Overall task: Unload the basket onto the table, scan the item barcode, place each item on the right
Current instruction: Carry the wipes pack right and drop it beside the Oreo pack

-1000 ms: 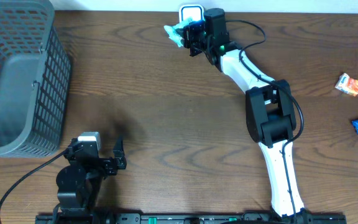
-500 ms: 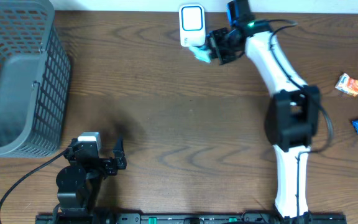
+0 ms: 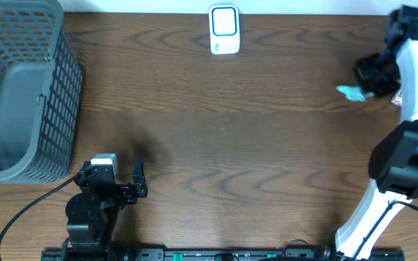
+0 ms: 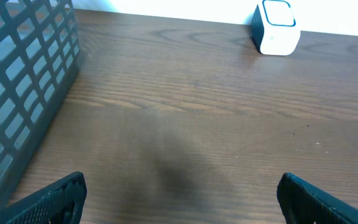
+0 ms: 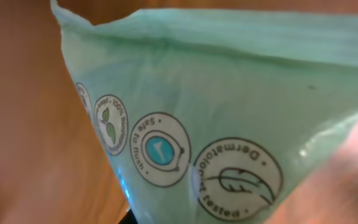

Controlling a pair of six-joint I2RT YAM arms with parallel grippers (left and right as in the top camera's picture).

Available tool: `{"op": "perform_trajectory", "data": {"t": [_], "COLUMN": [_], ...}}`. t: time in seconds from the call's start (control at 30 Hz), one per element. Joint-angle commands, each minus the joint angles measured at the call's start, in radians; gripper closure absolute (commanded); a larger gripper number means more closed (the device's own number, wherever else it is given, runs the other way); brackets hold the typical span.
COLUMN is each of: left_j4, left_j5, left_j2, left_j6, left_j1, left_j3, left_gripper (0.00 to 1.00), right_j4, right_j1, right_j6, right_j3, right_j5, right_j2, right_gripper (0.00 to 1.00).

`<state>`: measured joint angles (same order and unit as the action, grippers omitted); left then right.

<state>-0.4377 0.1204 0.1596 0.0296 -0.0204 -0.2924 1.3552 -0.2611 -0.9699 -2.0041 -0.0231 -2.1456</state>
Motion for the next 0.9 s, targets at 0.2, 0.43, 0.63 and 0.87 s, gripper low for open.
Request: {"op": "perform_trajectory", "data": {"t": [0.2,0.43,0.63,0.87], "left_j4": [0.003,-0.001,-0.045,-0.093], "left_j5": [-0.01,-0.01,-0.009,-0.009], "left_j2": [-0.006,-0.01,-0.094,-0.158], "left_j6": [0.002,0.002,0.002,0.002], "left_j1": [0.004,0.002,0.002,0.002], "left_j3": [-0.005,0.01,0.119,0.148], "left_gripper": [0.02,0.02,0.02,0.02], "right_j4": [-0.284,-0.342,-0.342,-0.335], "right_j1": [-0.087,-0.166,-0.253,-0.268], "right_j6": [0.096,0.097,0.097,0.116], "right_j3": [0.315,0.369,0.369,0.36], "right_j5": [-0.243,-0.339,-0.327,-0.238], "right_j2": [-0.007,-0.005,-0.005,-0.001], "right_gripper": [0.99,0.5,0.32,0.35]}}
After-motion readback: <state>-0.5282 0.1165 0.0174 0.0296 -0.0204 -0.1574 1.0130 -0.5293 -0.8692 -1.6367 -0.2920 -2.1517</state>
